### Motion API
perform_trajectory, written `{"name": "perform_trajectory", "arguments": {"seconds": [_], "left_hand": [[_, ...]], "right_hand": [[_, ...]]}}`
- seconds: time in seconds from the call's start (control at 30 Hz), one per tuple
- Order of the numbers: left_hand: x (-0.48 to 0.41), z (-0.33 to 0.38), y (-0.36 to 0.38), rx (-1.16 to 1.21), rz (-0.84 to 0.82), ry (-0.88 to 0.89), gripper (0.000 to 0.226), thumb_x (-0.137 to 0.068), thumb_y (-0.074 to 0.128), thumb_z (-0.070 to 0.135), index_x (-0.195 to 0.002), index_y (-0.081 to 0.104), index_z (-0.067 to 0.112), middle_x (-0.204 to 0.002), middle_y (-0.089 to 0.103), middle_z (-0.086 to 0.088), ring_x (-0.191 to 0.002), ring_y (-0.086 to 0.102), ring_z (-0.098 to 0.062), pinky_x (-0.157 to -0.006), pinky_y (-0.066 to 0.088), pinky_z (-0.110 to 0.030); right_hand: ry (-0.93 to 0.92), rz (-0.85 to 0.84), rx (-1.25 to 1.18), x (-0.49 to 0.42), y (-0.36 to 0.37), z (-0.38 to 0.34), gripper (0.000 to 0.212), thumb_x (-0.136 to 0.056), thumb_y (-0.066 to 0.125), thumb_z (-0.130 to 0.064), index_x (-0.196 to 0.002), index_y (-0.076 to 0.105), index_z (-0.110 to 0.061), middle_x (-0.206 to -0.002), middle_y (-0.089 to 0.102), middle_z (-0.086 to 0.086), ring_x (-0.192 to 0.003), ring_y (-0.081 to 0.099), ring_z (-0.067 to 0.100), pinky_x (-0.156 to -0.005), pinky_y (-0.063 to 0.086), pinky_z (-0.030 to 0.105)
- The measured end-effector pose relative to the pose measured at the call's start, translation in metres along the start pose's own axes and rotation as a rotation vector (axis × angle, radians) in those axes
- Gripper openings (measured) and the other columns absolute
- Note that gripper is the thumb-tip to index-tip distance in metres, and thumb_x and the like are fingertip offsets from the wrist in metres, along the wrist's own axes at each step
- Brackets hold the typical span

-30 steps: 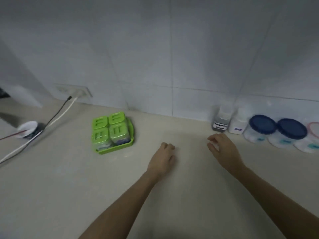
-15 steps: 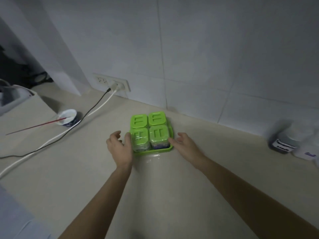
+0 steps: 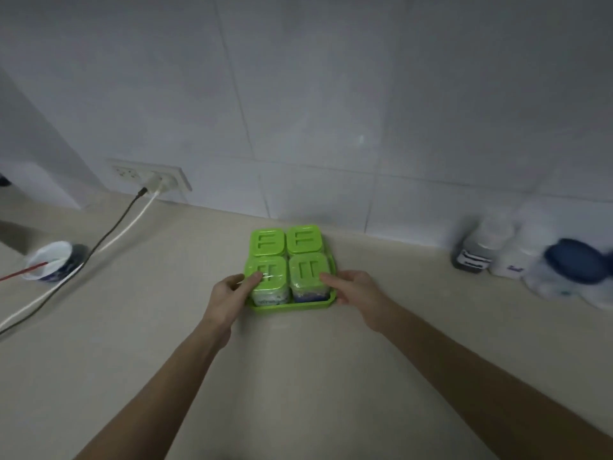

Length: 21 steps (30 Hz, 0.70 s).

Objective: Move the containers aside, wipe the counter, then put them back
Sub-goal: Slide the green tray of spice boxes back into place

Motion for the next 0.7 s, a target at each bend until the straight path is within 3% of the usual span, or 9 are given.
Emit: {"name": "perform_trajectory", "arguments": {"seconds": [0.17,0.3,0.4,0.57,0.63,0.7], "left_hand": [[0.007,0.014,0.093,-0.007,-0.206,0.023,0.032,-0.086,0.067,0.027,-0.107,0.067,0.002,-0.101,0.073,-0.012,-0.094,0.069,-0.022,-0.09,0.052,-0.033],[0.009,0.018,0.155,-0.052,-0.317,0.022,0.035,-0.086,0.067,0.029,-0.109,0.065,0.003,-0.107,0.071,-0.014,-0.095,0.068,-0.021,-0.092,0.051,-0.033],[0.009,0.02,0.187,-0.044,-0.274,0.009,0.071,-0.082,0.071,0.032,-0.136,0.042,-0.004,-0.126,0.059,-0.017,-0.112,0.059,-0.025,-0.104,0.044,-0.039],[0.002,0.026,0.221,-0.143,-0.267,0.037,0.073,-0.084,0.07,0.029,-0.141,0.035,-0.002,-0.127,0.056,-0.021,-0.11,0.057,-0.027,-0.092,0.042,-0.031],[0.0,0.031,0.226,-0.167,-0.272,0.045,0.072,-0.084,0.07,0.029,-0.141,0.035,0.001,-0.122,0.057,-0.023,-0.101,0.058,-0.026,-0.088,0.042,-0.031],[0.0,0.031,0.231,-0.174,-0.266,0.059,0.069,-0.084,0.07,0.028,-0.139,0.038,0.002,-0.118,0.059,-0.023,-0.096,0.059,-0.025,-0.087,0.044,-0.032]], "right_hand": [[-0.026,0.169,-0.05,0.04,-0.088,0.011,0.028,-0.086,0.066,-0.016,-0.107,0.066,0.003,-0.082,0.068,0.005,-0.05,0.062,-0.003,-0.047,0.046,0.009],[-0.014,0.289,-0.039,0.063,-0.144,0.019,0.031,-0.087,0.065,-0.022,-0.107,0.067,0.002,-0.085,0.068,0.006,-0.059,0.058,0.002,-0.046,0.043,0.007],[0.004,0.317,-0.017,0.068,-0.169,0.026,0.034,-0.088,0.064,-0.028,-0.108,0.067,-0.001,-0.09,0.067,0.005,-0.064,0.056,0.003,-0.047,0.043,0.006],[-0.016,0.385,-0.104,0.063,-0.189,0.034,0.032,-0.089,0.062,-0.026,-0.109,0.066,0.0,-0.095,0.068,0.006,-0.068,0.058,0.003,-0.049,0.043,0.006],[-0.05,0.405,-0.151,0.06,-0.192,0.033,0.031,-0.091,0.06,-0.025,-0.11,0.065,0.0,-0.099,0.069,0.006,-0.075,0.064,0.008,-0.057,0.048,0.007],[-0.075,0.418,-0.125,0.056,-0.195,0.031,0.034,-0.092,0.059,-0.028,-0.111,0.065,-0.001,-0.108,0.071,0.008,-0.091,0.067,0.017,-0.076,0.054,0.018]]}}
Point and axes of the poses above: each hand's wrist, its own x-axis away from the middle knuckle, its own y-axis out of the palm, z = x × y, the point moved 2 cm from there along -x, towards the middle knuckle
